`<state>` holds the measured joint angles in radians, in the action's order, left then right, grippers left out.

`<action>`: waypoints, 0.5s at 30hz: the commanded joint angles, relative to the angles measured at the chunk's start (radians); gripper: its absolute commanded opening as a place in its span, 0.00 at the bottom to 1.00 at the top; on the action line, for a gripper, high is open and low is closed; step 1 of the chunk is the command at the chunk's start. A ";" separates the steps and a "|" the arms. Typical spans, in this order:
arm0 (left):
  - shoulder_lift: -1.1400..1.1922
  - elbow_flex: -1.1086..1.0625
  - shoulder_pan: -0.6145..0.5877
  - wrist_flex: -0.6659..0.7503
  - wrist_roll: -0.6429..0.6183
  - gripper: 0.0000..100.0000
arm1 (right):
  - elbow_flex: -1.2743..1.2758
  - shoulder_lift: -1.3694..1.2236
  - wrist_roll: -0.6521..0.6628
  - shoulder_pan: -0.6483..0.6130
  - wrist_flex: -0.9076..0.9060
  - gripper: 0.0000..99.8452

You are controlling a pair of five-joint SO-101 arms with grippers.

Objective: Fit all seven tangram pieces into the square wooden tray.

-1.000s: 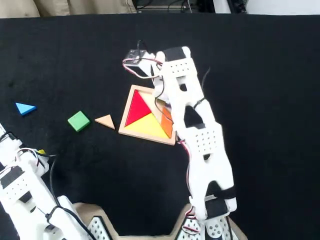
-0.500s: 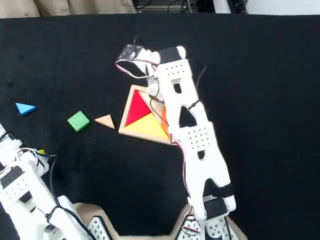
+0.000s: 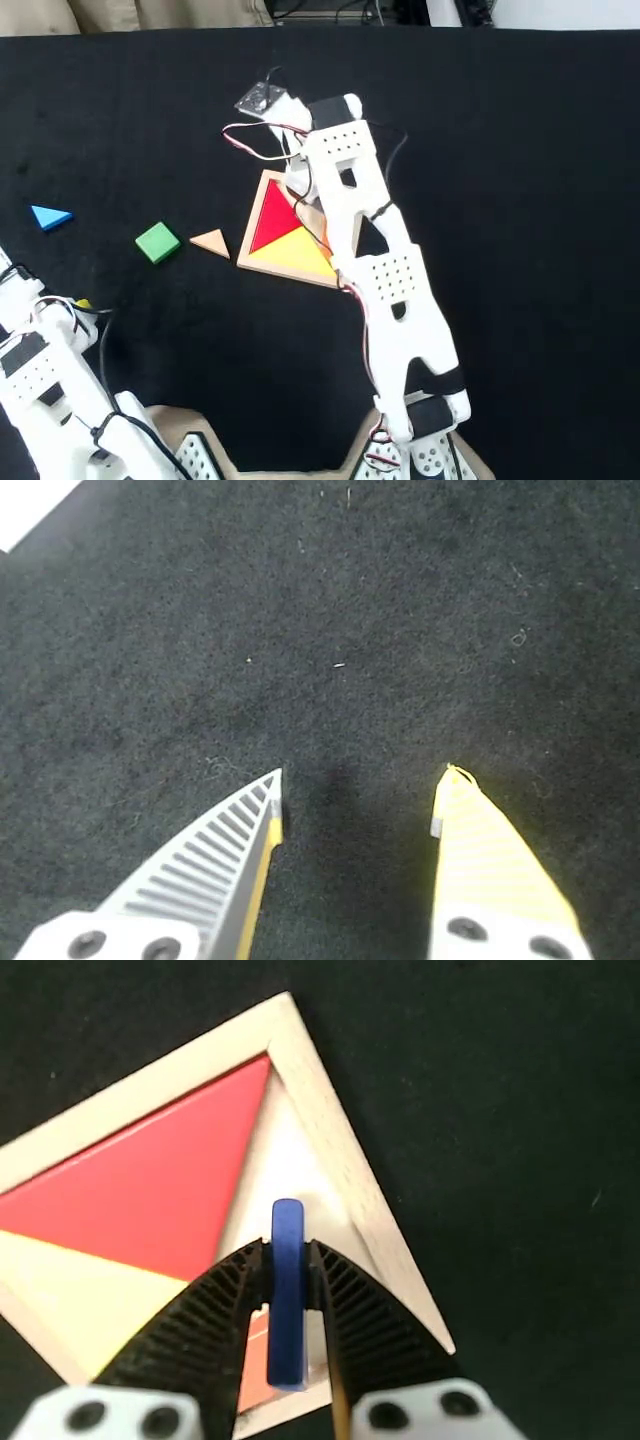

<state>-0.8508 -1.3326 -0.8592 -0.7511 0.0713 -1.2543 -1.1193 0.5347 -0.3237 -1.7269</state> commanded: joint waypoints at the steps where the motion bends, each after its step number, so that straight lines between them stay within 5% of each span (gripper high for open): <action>1: -0.020 0.004 0.012 0.017 -0.008 0.24 | -0.059 0.016 -0.072 0.025 -0.009 0.01; 15: -0.020 0.004 0.012 0.017 -0.008 0.24 | -0.054 0.015 -0.003 0.075 0.052 0.01</action>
<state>-0.8508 -1.3326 -0.8592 -0.7511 0.0713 -1.2559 -1.1193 0.5056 -0.2746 -1.6886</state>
